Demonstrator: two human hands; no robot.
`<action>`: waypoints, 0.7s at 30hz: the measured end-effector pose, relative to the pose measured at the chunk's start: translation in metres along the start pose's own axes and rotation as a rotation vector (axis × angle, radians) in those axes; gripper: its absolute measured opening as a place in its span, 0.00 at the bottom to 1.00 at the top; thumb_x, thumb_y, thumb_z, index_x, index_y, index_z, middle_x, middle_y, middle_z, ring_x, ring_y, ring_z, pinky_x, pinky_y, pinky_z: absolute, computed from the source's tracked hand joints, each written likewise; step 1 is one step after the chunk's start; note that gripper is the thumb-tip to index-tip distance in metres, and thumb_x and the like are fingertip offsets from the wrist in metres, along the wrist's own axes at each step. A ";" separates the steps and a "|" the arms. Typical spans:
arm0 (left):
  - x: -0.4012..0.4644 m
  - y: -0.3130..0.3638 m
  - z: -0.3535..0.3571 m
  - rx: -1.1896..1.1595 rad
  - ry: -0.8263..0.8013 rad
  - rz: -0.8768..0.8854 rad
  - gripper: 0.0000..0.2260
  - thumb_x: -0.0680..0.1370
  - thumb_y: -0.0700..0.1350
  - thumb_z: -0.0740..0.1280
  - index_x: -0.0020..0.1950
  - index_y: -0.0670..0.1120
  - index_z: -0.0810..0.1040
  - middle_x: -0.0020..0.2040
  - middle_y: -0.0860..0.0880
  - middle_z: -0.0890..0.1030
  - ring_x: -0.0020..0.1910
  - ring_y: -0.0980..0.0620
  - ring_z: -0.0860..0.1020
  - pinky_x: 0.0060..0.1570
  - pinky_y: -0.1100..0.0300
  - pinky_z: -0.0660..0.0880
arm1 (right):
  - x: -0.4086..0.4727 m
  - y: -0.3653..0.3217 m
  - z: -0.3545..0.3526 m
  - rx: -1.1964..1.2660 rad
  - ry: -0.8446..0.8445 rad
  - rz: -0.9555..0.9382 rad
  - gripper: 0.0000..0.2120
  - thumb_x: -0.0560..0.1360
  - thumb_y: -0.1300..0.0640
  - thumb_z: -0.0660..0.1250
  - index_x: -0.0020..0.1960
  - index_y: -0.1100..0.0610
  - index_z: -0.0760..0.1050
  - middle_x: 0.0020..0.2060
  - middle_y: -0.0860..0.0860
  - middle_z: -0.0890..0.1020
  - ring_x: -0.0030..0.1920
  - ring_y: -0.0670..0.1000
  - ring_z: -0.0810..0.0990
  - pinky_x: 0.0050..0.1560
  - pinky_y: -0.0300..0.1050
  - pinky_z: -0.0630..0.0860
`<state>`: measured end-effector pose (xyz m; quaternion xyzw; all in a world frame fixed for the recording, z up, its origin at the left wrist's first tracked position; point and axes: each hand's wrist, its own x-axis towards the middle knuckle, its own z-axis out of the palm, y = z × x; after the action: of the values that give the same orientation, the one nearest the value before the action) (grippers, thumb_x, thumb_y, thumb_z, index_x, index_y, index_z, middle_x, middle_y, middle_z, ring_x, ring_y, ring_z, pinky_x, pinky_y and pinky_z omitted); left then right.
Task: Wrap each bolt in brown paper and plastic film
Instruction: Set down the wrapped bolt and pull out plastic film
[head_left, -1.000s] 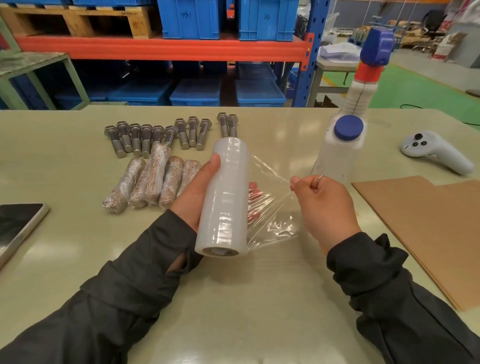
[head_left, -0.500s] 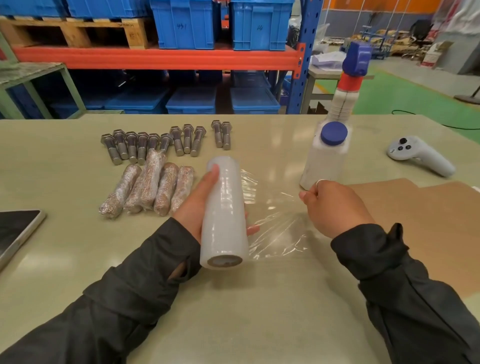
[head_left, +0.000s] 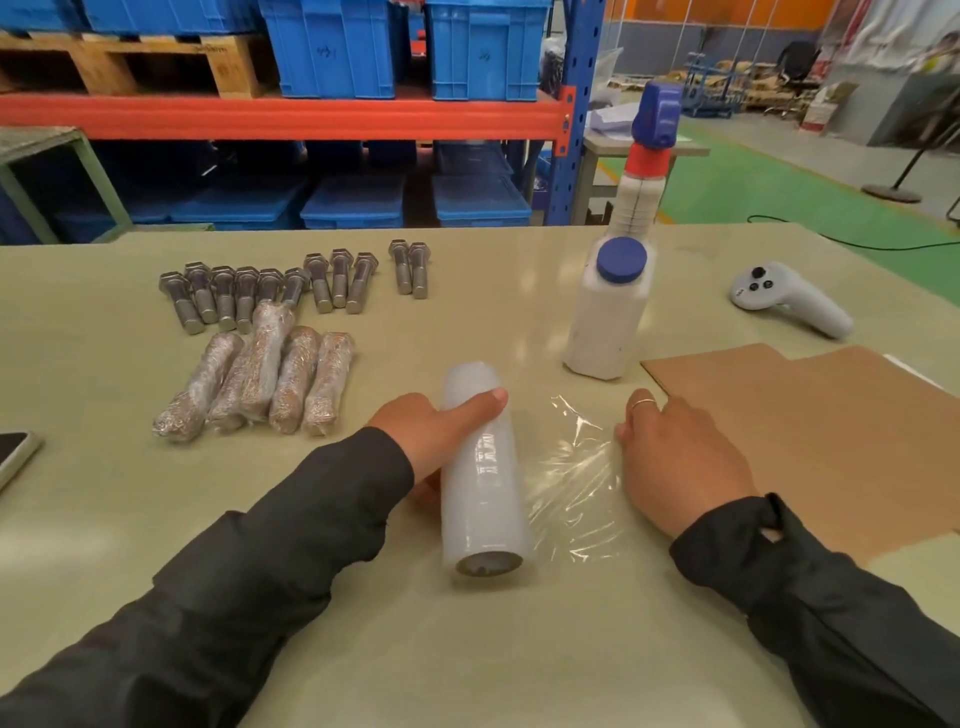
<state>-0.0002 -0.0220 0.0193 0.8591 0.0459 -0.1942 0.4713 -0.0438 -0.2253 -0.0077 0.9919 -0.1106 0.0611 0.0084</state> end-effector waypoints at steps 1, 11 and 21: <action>-0.001 0.000 0.000 -0.034 -0.005 -0.012 0.25 0.70 0.64 0.65 0.39 0.41 0.74 0.31 0.45 0.77 0.17 0.53 0.75 0.17 0.68 0.67 | 0.002 0.003 0.001 0.002 -0.010 -0.003 0.16 0.82 0.51 0.47 0.66 0.55 0.62 0.55 0.56 0.71 0.56 0.56 0.69 0.49 0.46 0.67; -0.003 -0.001 0.001 0.017 0.031 -0.016 0.25 0.70 0.64 0.66 0.40 0.40 0.75 0.29 0.45 0.77 0.16 0.54 0.74 0.16 0.69 0.66 | 0.017 0.019 -0.010 0.367 -0.141 0.184 0.11 0.78 0.62 0.53 0.46 0.51 0.71 0.57 0.55 0.71 0.57 0.56 0.65 0.54 0.46 0.60; -0.006 0.004 0.000 0.107 0.017 -0.022 0.26 0.69 0.66 0.64 0.38 0.41 0.75 0.17 0.52 0.74 0.16 0.54 0.75 0.16 0.70 0.65 | -0.002 -0.028 -0.007 0.510 -0.145 -0.518 0.23 0.81 0.50 0.53 0.75 0.52 0.56 0.74 0.48 0.57 0.74 0.44 0.52 0.65 0.26 0.41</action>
<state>-0.0046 -0.0230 0.0245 0.8843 0.0491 -0.1942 0.4219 -0.0404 -0.1971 -0.0009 0.9590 0.1624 0.0121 -0.2320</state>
